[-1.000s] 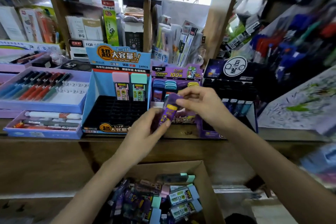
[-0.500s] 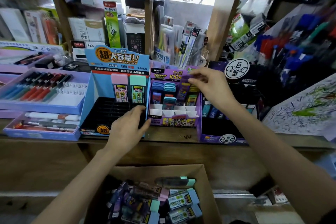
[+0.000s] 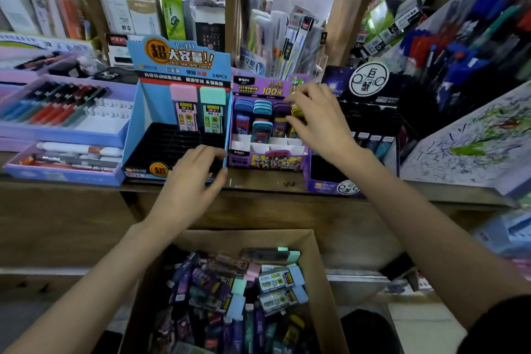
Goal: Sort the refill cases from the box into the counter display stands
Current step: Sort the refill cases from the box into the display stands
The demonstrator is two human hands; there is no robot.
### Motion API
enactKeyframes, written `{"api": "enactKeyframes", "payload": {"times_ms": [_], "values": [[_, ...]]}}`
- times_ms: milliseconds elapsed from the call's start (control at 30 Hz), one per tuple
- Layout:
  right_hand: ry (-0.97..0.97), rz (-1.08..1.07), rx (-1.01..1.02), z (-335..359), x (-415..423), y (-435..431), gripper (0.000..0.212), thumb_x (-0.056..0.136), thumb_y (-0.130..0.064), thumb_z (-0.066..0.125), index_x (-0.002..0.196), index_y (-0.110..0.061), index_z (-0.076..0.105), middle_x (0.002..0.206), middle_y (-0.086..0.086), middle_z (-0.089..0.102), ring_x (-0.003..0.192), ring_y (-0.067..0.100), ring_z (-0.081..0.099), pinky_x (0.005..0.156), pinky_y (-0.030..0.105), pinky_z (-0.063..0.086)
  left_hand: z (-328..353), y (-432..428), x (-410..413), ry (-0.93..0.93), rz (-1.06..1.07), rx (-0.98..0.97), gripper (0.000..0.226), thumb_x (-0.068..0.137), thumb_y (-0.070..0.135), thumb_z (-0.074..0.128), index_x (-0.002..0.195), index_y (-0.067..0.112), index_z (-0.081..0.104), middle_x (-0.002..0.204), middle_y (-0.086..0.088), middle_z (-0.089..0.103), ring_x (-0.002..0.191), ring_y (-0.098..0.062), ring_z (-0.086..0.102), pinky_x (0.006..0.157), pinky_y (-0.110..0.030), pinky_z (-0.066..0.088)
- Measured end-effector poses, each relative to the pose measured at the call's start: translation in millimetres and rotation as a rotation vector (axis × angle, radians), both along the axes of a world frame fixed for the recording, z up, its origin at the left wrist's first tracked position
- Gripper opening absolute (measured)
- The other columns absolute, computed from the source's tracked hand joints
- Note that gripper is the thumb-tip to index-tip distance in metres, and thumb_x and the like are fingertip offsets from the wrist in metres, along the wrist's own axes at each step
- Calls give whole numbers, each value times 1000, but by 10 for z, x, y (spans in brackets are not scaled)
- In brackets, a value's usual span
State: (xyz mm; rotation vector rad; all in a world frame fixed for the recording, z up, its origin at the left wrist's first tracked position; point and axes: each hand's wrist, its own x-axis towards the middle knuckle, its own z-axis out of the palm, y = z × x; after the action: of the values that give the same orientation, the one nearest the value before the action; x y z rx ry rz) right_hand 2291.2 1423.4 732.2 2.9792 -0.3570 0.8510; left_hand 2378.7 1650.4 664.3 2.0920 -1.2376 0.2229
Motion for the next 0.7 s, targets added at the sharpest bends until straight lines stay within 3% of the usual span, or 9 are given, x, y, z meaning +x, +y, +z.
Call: {"api": "enactKeyframes", "payload": {"times_ms": [100,200,300,400,467,533,600,700], "values": [[1,115,123,-130,-389,239,24,91,-17,58,113,-10,59,103,6,56,96,20,49,82,32,39,-214,248,-283,74,-87,27,22,91,15,57,112,9,58,108,-3,59,103,-17,55,87,-35,45],[228,127,354,-512,-779,389,20,91,-20,58,110,-17,61,88,-6,58,78,7,52,70,26,45,-668,446,-524,187,-108,148,21,92,17,57,112,12,58,108,0,57,102,-14,55,84,-31,45],[463,74,614,-1088,-1094,501,21,91,-21,59,112,-18,62,94,-4,64,78,0,53,70,13,43,-1191,580,-677,357,-86,355,21,95,24,53,114,17,55,111,4,55,103,-12,56,81,-24,44],[657,20,838,-1707,-1354,639,25,92,-20,59,116,-13,61,104,3,64,86,6,56,66,2,39,-1693,727,-762,416,-127,552,27,93,28,56,117,16,54,120,0,54,109,-13,54,84,-22,40],[862,22,897,-2085,-1502,745,31,91,-21,61,120,-12,56,113,5,60,99,15,57,69,5,39,-1949,858,-819,421,-189,664,37,88,35,63,118,14,54,122,0,51,112,-14,52,85,-20,37],[1015,27,904,-2394,-1629,844,41,88,-27,65,124,-13,53,119,4,56,106,19,55,79,20,44,-2135,986,-883,476,-252,744,45,82,42,67,116,16,54,120,1,49,110,-13,52,87,-20,38],[1057,14,859,-2620,-1717,932,51,84,-32,69,128,-15,48,124,4,52,109,20,53,84,27,44,-2260,1072,-943,441,-269,826,50,79,49,67,118,21,52,121,3,48,108,-11,52,87,-20,38],[1032,-22,777,-2869,-1758,1040,61,81,-33,71,132,-16,42,131,5,43,116,21,46,89,26,39,-2372,1075,-982,313,-223,912,55,76,55,65,119,26,49,122,3,44,113,-16,50,88,-29,36]]}}
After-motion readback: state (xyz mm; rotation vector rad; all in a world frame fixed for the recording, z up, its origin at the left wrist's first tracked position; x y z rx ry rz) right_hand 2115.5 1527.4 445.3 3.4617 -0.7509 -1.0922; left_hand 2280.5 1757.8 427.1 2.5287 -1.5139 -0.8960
